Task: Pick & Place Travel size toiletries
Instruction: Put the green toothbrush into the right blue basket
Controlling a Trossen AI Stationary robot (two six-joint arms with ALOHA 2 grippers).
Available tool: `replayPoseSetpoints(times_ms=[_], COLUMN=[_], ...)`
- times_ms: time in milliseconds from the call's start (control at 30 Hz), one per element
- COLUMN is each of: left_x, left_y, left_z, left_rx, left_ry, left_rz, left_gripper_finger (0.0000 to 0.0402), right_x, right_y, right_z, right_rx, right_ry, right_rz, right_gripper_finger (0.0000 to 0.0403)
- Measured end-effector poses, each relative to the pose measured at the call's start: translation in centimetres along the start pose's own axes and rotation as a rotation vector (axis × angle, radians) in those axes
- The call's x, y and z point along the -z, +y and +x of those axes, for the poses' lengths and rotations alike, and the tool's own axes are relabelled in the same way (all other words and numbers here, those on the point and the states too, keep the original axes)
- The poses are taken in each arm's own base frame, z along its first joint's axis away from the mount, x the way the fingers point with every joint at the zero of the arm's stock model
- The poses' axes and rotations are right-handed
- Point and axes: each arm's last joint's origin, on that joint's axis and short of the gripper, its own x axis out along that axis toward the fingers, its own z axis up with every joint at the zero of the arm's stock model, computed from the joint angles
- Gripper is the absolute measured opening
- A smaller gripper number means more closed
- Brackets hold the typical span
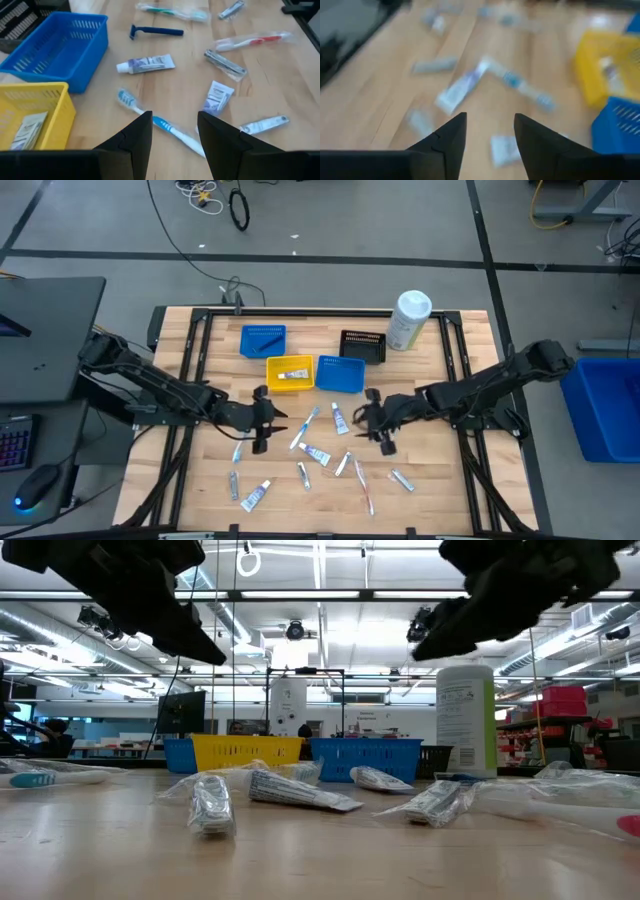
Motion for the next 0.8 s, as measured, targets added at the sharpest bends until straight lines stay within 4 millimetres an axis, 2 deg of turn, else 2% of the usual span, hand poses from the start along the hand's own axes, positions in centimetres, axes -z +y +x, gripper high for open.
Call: replayPoseSetpoints(times_ms=[100,167,367,600,800], left_x=[-0.1,-0.1,-0.3,-0.4,-0.4], left_y=[0.1,0.2,0.3,0.3,0.2], left_z=[0.0,0.0,0.0,0.0,0.0], left_rx=[-0.037,-0.07,-0.102,-0.107,-0.082], left_ry=[-0.013,-0.024,-0.057,-0.062,-0.055], left_rz=[-0.024,-0.043,-0.063,-0.067,-0.066], left_gripper_finger=[0.0164,0.0164,0.0164,0.0164,0.0164], right_x=[-0.9,-0.7,2.9,6.1,8.6], right_y=[0.7,1.1,2.0,2.0,1.9], right_z=[-1.0,-1.6,-2.4,-1.2,-0.5], right_rx=[-0.044,-0.058,-0.087,-0.085,-0.088], right_ry=[0.189,0.306,0.59,0.555,0.495], right_rz=[-0.01,-0.007,-0.024,-0.148,-0.189], right_gripper_finger=[0.0165,0.0164,0.0189,0.0226,0.0227])
